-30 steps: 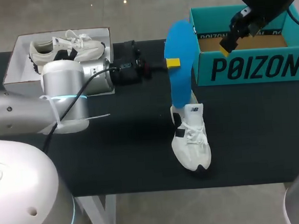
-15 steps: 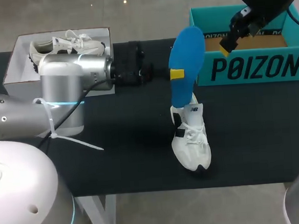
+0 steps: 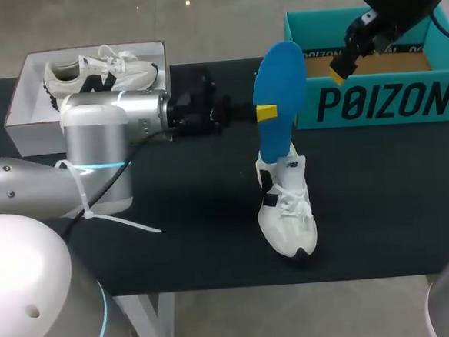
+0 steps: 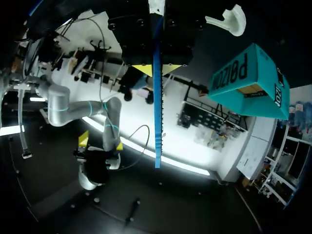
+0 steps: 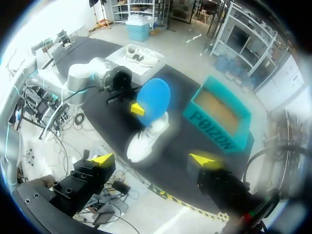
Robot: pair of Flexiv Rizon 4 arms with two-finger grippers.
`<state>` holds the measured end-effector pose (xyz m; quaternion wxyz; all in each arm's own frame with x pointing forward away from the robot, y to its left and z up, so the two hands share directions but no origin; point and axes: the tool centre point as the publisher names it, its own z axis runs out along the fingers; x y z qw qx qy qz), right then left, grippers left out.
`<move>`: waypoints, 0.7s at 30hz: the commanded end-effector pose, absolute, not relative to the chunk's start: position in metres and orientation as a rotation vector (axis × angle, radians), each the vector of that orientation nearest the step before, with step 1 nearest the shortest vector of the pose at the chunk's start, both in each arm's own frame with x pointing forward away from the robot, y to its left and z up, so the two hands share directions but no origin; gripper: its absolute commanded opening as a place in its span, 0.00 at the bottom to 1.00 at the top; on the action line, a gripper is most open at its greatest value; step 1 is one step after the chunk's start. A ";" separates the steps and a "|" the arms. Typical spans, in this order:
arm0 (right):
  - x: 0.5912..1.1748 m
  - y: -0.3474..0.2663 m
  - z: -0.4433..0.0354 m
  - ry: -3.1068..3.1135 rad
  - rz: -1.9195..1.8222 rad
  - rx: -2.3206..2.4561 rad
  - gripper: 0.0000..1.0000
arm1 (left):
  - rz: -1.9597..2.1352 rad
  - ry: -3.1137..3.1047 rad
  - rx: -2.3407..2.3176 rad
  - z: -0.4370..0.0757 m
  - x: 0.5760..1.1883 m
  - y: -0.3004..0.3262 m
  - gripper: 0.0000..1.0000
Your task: Take the shoe out of the shoebox, open the shoe tongue, remove and reinsert the insole, then place the shoe into the shoebox
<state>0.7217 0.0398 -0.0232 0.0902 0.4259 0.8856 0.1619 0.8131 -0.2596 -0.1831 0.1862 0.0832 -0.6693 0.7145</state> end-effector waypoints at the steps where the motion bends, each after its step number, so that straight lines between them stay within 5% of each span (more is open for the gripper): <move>1: 0.723 0.041 -0.023 2.635 0.477 1.269 1.00 | 2.014 -1.884 0.234 -0.184 0.813 -0.260 0.00; 21: 0.723 0.041 -0.023 2.635 0.477 1.269 1.00 | 2.057 -1.937 0.175 -0.182 0.812 -0.259 0.00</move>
